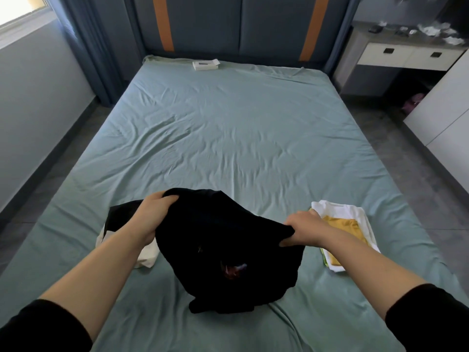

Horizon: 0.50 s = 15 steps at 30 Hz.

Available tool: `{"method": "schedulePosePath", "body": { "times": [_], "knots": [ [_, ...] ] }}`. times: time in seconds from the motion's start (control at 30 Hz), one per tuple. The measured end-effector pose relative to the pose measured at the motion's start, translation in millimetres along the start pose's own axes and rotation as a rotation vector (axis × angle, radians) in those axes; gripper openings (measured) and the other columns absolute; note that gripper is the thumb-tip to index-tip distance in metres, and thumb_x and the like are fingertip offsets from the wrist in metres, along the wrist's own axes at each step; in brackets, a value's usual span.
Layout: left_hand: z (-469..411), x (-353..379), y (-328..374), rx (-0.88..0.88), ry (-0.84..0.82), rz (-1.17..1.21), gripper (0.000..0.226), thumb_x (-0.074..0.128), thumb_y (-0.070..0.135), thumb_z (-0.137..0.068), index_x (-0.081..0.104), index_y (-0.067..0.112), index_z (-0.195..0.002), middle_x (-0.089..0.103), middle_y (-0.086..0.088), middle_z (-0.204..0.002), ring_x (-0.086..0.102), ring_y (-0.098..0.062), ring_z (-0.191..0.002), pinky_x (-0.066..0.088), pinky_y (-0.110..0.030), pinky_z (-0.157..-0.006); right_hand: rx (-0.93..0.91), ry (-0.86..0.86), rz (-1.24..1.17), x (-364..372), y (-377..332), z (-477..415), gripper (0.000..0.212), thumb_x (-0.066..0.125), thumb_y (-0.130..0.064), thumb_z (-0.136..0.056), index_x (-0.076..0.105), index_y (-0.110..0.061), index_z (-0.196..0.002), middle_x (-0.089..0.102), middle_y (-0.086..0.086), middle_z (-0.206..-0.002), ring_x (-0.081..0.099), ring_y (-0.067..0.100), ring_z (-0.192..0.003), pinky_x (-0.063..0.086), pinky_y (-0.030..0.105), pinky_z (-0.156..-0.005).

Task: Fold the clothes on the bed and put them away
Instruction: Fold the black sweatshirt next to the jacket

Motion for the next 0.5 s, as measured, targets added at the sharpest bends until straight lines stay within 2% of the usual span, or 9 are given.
{"method": "schedulePosePath", "body": {
  "times": [0.03, 0.07, 0.1, 0.17, 0.2, 0.27, 0.37, 0.43, 0.5],
  "knots": [
    [-1, -4, -3, -0.016, 0.026, 0.028, 0.028, 0.053, 0.016, -0.092, 0.078, 0.025, -0.082, 0.076, -0.006, -0.088, 0.074, -0.020, -0.079, 0.055, -0.023, -0.057, 0.007, 0.009, -0.073, 6, 6, 0, 0.030, 0.067, -0.051, -0.072, 0.056, -0.023, -0.074, 0.056, -0.009, -0.075, 0.054, 0.015, -0.087, 0.027, 0.031, -0.074],
    [-1, -9, -8, -0.037, 0.058, 0.062, 0.026, 0.055, 0.016, -0.092, 0.078, 0.022, -0.081, 0.076, -0.008, -0.087, 0.074, -0.021, -0.078, 0.055, -0.025, -0.057, 0.031, 0.009, -0.286, 11, 12, 2, 0.021, 0.069, -0.039, -0.070, 0.057, -0.023, -0.075, 0.056, -0.010, -0.075, 0.053, 0.015, -0.085, 0.029, 0.030, -0.075],
    [-2, -15, -13, -0.061, 0.090, 0.095, 0.025, 0.056, 0.017, -0.091, 0.078, 0.020, -0.079, 0.076, -0.009, -0.086, 0.074, -0.021, -0.075, 0.055, -0.026, -0.055, 0.067, -0.010, -0.601, 18, 17, 5, 0.015, 0.071, -0.028, -0.070, 0.058, -0.022, -0.077, 0.057, -0.009, -0.074, 0.053, 0.015, -0.083, 0.033, 0.030, -0.075],
    [-2, -25, -24, -0.106, 0.143, 0.136, 0.019, 0.060, 0.019, -0.088, 0.077, 0.014, -0.080, 0.076, -0.010, -0.082, 0.073, -0.021, -0.068, 0.054, -0.027, -0.051, 0.114, -0.005, -1.136, 27, 20, 11, 0.014, 0.071, -0.012, -0.076, 0.064, -0.013, -0.088, 0.061, -0.003, -0.078, 0.056, 0.016, -0.081, 0.040, 0.029, -0.076],
    [-2, -29, -29, -0.125, 0.152, 0.145, 0.018, 0.062, 0.022, -0.087, 0.077, 0.013, -0.083, 0.076, -0.010, -0.081, 0.073, -0.020, -0.068, 0.054, -0.028, -0.053, 0.124, 0.024, -1.235, 28, 22, 14, 0.014, 0.070, -0.009, -0.081, 0.065, -0.011, -0.093, 0.064, -0.001, -0.080, 0.057, 0.016, -0.081, 0.042, 0.030, -0.076],
    [-2, -33, -38, -0.152, 0.152, 0.148, 0.022, 0.061, 0.031, -0.087, 0.077, 0.016, -0.086, 0.076, -0.007, -0.086, 0.074, -0.020, -0.075, 0.053, -0.032, -0.066, 0.108, 0.002, -1.298, 30, 17, 18, 0.018, 0.067, -0.013, -0.088, 0.065, -0.012, -0.106, 0.070, 0.002, -0.092, 0.064, 0.018, -0.088, 0.048, 0.034, -0.080],
    [-1, -39, -50, -0.202, 0.131, 0.145, 0.032, 0.060, 0.045, -0.088, 0.077, 0.019, -0.094, 0.076, -0.008, -0.095, 0.071, -0.026, -0.093, 0.053, -0.038, -0.082, 0.096, -0.209, -1.302, 32, 11, 28, 0.033, 0.069, -0.025, -0.087, 0.063, -0.014, -0.118, 0.070, 0.007, -0.114, 0.066, 0.024, -0.108, 0.050, 0.040, -0.098],
    [5, -30, -59, -0.297, 0.017, 0.147, 0.038, 0.067, 0.048, -0.083, 0.076, 0.014, -0.097, 0.075, -0.011, -0.097, 0.071, -0.030, -0.094, 0.055, -0.039, -0.079, 0.088, -0.376, -1.280, 30, 12, 37, 0.043, 0.075, -0.031, -0.082, 0.064, -0.012, -0.119, 0.067, 0.013, -0.120, 0.062, 0.030, -0.114, 0.046, 0.044, -0.103],
    [8, -18, -62, -0.314, -0.093, 0.080, 0.037, 0.071, 0.048, -0.079, 0.077, 0.013, -0.093, 0.075, -0.013, -0.095, 0.073, -0.028, -0.087, 0.058, -0.034, -0.070, 0.088, -0.464, -1.257, 27, 16, 40, 0.047, 0.078, -0.039, -0.077, 0.068, -0.012, -0.113, 0.069, 0.013, -0.117, 0.065, 0.029, -0.109, 0.050, 0.039, -0.097]
  ]
}}
Point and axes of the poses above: each hand's wrist, its own z-axis away from the middle knuckle, its own x-axis out of the palm, y = z × x, the point moved 9 cm from there along -z, towards the middle knuckle
